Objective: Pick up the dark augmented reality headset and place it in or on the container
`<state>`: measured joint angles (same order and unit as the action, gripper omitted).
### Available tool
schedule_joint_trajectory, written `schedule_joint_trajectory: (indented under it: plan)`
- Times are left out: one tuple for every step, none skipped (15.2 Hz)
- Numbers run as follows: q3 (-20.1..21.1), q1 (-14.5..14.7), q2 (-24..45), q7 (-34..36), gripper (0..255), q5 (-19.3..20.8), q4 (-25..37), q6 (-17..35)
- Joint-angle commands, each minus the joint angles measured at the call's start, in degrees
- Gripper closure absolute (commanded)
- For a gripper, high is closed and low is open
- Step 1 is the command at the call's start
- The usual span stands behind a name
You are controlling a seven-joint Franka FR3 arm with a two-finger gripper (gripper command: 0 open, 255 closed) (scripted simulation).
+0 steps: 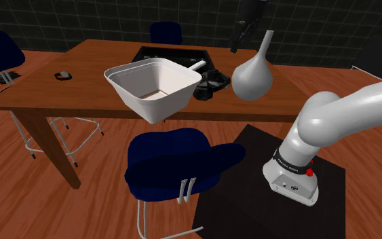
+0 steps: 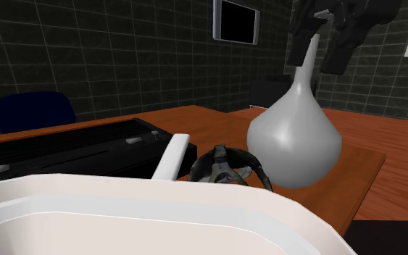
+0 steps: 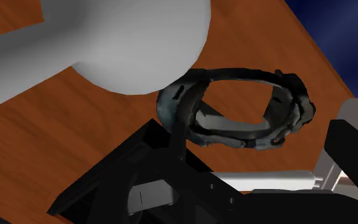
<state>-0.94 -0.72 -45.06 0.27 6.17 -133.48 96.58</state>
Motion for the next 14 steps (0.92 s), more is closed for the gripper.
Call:
schedule_joint_trajectory:
  plan:
    - [0.0, 0.0, 0.0, 0.0, 0, 0.0, 0.0, 0.0]
    - [0.85, -0.5, 0.58, 3.15, 0, -0.98, -1.13, 1.88]
    - [1.75, -1.03, 1.29, 6.26, 0, -1.97, -2.15, 3.8]
    - [2.64, -1.55, 2.11, 9.34, 0, -2.93, -3.07, 5.76]
    - [3.54, -2.05, 3.05, 12.41, 0, -3.86, -3.87, 7.76]
    - [4.45, -2.55, 4.11, 15.46, 0, -4.76, -4.56, 9.79]
    - [5.35, -3.05, 5.28, 18.48, 0, -5.62, -5.15, 11.85]
    - [6.29, -3.59, 6.56, 21.47, 0, -6.45, -5.62, 13.93]
    - [7.19, -4.1, 7.95, 24.47, 0, -7.21, -5.97, 16.03]
    - [8.11, -4.64, 9.44, 27.44, 0, -7.93, -6.22, 18.13]
    - [9.02, -5.18, 11.02, 30.4, 0, -8.58, -6.35, 20.24]
    - [9.39, -5.42, 11.67, 31.56, 0, -8.83, -6.37, 21.07]
    - [9.43, -5.43, 11.95, 31.57, 0, -8.83, -6.93, 21.9]
    - [9.48, -5.44, 12.25, 31.59, 0, -8.82, -7.47, 22.74]
